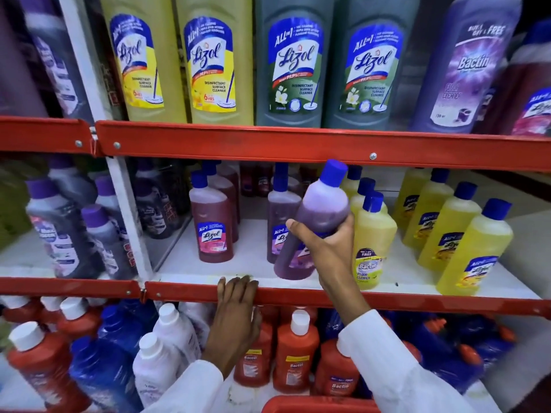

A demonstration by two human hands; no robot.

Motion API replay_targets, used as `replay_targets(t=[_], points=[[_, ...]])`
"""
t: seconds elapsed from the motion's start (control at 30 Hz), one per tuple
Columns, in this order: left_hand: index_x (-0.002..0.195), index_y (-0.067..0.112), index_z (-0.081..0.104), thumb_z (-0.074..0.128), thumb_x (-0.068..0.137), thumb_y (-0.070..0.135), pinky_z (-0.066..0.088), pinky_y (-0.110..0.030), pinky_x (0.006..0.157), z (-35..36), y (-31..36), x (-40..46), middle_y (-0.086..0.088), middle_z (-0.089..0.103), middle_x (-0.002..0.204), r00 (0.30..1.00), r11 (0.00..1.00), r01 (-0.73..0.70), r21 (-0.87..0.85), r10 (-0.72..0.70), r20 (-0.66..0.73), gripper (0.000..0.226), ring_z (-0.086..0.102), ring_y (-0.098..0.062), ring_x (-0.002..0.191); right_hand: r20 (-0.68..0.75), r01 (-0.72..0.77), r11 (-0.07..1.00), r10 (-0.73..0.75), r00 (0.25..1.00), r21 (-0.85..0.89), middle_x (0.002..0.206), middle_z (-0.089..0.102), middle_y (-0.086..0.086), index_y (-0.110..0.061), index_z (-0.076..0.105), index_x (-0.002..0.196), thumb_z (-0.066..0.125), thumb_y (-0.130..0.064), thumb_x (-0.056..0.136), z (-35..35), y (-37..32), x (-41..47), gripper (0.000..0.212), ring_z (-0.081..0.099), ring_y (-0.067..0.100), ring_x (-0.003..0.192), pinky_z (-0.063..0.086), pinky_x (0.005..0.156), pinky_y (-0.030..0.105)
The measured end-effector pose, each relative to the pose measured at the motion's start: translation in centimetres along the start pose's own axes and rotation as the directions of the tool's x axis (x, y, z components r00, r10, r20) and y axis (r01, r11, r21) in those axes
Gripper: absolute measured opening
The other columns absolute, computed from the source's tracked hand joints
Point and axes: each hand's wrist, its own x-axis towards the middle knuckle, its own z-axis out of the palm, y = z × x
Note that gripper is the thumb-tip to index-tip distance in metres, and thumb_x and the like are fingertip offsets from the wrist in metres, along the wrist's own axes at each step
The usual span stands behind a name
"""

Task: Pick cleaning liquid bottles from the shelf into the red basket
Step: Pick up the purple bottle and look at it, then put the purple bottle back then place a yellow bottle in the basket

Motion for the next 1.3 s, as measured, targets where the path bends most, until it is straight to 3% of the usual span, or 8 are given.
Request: replay_targets(t=[0.17, 0.3, 0.47, 0.53, 0.67, 1.07, 1.17, 1.3], points=[[0.132, 0.018, 0.049, 0.060, 0.081, 0.023, 0.016, -0.051, 0.123, -0.2, 0.0, 0.0, -0.007, 0.055, 0.137, 1.000, 0.999, 0.000, -0.033, 0.000, -0.005, 0.052, 0.044, -0.026, 0.130, -0.012, 0.008, 0.965, -0.012, 1.000, -0.262, 0.120, 0.061, 0.007, -0.017, 0.041, 0.124, 0.095, -0.041, 0.050, 1.3, 2.5, -0.3, 0.094, 0.064, 0.027, 0.107, 0.061, 0.084, 0.041], [0.133, 0.021, 0.048, 0.058, 0.082, 0.024, 0.009, -0.047, 0.123, -0.1, 0.0, 0.1, -0.005, 0.053, 0.139, 1.000, 0.999, 0.010, -0.045, -0.010, 0.005, 0.052, 0.042, -0.024, 0.132, -0.015, -0.007, 0.943, 0.003, 1.000, -0.331, 0.124, 0.058, 0.009, -0.013, 0.039, 0.128, 0.096, -0.038, 0.056, 2.3, 4.5, -0.1, 0.095, 0.062, 0.029, 0.111, 0.053, 0.066, 0.008], [0.129, 0.020, 0.050, 0.061, 0.078, 0.023, 0.006, -0.044, 0.119, 0.0, -0.1, 0.1, -0.005, 0.057, 0.135, 1.000, 0.999, 0.000, -0.040, 0.000, 0.008, 0.052, 0.047, -0.026, 0.128, -0.031, -0.022, 0.938, 0.012, 0.999, -0.345, 0.122, 0.055, 0.003, -0.009, 0.040, 0.132, 0.096, -0.034, 0.056, 2.8, 5.8, 0.0, 0.098, 0.058, 0.024, 0.112, 0.044, 0.065, -0.003], [0.128, 0.019, 0.051, 0.063, 0.076, 0.022, 0.008, -0.045, 0.118, 0.0, -0.1, 0.1, -0.006, 0.059, 0.132, 1.000, 0.999, -0.001, -0.045, 0.001, -0.001, 0.053, 0.049, -0.027, 0.126, -0.015, -0.016, 0.933, 0.011, 1.000, -0.358, 0.124, 0.056, 0.002, -0.012, 0.040, 0.133, 0.096, -0.034, 0.055, 2.9, 6.1, 0.0, 0.099, 0.058, 0.023, 0.113, 0.048, 0.073, 0.001], [0.128, 0.019, 0.051, 0.063, 0.076, 0.022, 0.009, -0.045, 0.118, 0.0, -0.1, 0.1, -0.006, 0.058, 0.134, 1.000, 0.999, 0.001, -0.045, -0.001, -0.006, 0.053, 0.048, -0.026, 0.127, 0.013, -0.012, 0.921, 0.019, 1.000, -0.389, 0.134, 0.056, 0.009, -0.014, 0.036, 0.137, 0.096, -0.034, 0.057, 3.1, 6.5, -0.2, 0.101, 0.057, 0.026, 0.120, 0.058, 0.094, 0.035], [0.140, 0.012, 0.039, 0.057, 0.080, 0.033, 0.020, -0.053, 0.121, -0.8, 1.1, -0.8, -0.009, 0.045, 0.144, 1.000, 0.999, 0.027, 0.028, -0.027, -0.008, 0.066, 0.033, -0.032, 0.139, 0.169, 0.002, 0.877, 0.091, 0.981, -0.481, 0.136, 0.060, 0.004, -0.015, 0.044, 0.141, 0.096, -0.034, 0.055, -0.1, 5.5, 0.1, 0.102, 0.059, 0.021, 0.120, 0.055, 0.096, 0.032], [0.134, 0.018, 0.045, 0.059, 0.079, 0.034, 0.032, -0.050, 0.114, -0.9, 2.8, -1.1, -0.006, 0.049, 0.139, 0.994, 0.999, 0.005, -0.045, -0.010, -0.111, 0.058, 0.037, -0.030, 0.134, 0.178, 0.069, 0.849, 0.030, 0.984, -0.524, 0.128, 0.063, -0.002, -0.023, 0.059, 0.129, 0.092, -0.031, 0.065, -3.5, 4.8, -1.0, 0.072, 0.061, 0.014, 0.110, 0.056, 0.091, 0.035], [0.129, 0.023, 0.048, 0.059, 0.082, 0.035, 0.040, -0.037, 0.106, -0.1, 7.2, -0.3, 0.000, 0.053, 0.130, 0.981, 0.984, -0.124, -0.126, 0.103, -0.167, 0.050, 0.045, -0.020, 0.125, 0.002, 0.181, 0.838, -0.211, 0.978, -0.515, 0.082, 0.070, -0.012, -0.032, 0.072, 0.081, 0.080, -0.013, 0.074, -8.1, 4.2, -2.5, 0.022, 0.061, 0.006, 0.076, 0.053, 0.071, 0.037]])
